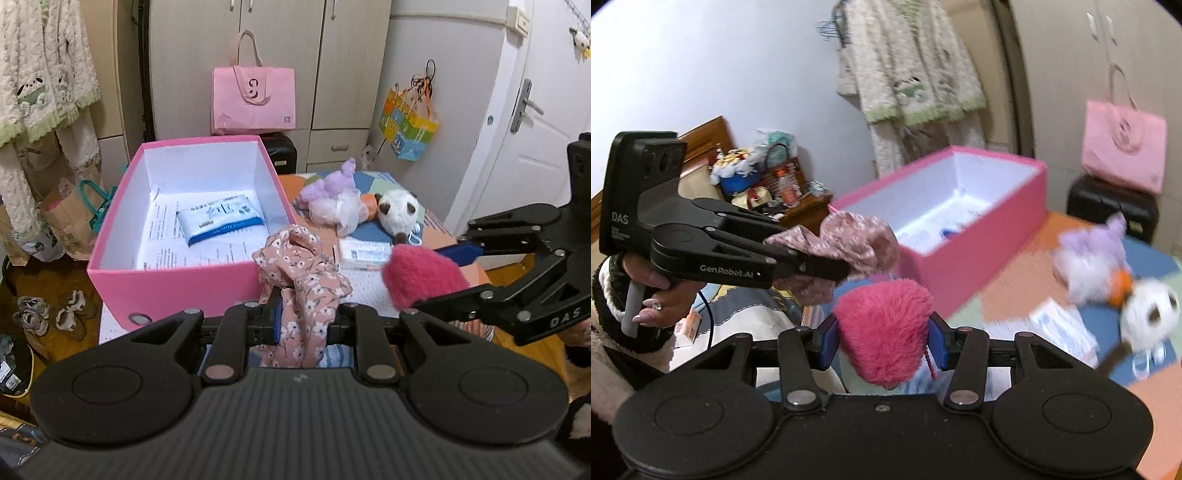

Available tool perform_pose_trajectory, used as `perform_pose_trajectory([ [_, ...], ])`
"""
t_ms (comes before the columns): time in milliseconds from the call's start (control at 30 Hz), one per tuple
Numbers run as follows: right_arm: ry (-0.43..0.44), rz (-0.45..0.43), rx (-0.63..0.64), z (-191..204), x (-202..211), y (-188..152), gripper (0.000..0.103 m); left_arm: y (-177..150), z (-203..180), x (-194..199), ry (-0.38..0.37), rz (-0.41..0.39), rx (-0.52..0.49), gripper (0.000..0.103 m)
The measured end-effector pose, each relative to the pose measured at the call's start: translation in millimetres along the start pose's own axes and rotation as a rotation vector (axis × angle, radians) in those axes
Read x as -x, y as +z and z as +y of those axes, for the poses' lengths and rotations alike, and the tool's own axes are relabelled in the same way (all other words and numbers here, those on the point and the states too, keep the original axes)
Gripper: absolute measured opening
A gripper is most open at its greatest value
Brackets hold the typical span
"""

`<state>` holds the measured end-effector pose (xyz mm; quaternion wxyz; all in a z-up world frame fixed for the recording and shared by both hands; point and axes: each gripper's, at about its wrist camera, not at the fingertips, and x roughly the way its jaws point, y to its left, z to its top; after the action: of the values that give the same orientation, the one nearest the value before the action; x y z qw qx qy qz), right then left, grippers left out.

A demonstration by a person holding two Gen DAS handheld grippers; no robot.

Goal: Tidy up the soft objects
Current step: 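Carry the floral cloth with the left gripper while the right gripper carries the pompom to the box, then open both grippers to release the cloth and pompom into the pink box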

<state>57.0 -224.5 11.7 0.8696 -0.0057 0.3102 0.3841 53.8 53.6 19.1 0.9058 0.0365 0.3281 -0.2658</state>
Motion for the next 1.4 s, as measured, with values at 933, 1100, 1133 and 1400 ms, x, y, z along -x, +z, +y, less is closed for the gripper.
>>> perform_pose_trajectory([
  [933,-0.055,0.186,0.274,-82.6,-166.5,152.0,0.054,131.8,112.2,-133.7,0.067,0.08,0.094,0.018],
  [1100,-0.103,0.274,0.326,-100.0,-210.9,153.0,0.054,132.7,127.0,-178.7,0.098,0.154,0.099,0.018],
  [1133,-0.106,0.295,0.328,-102.6,-219.4,154.0,0.054,132.5,128.5,-186.7,0.113,0.166,0.098,0.018],
  [1400,-0.102,0.419,0.343,-111.5,-258.7,152.3,0.054,129.2,138.7,-220.6,0.159,0.239,0.109,0.019],
])
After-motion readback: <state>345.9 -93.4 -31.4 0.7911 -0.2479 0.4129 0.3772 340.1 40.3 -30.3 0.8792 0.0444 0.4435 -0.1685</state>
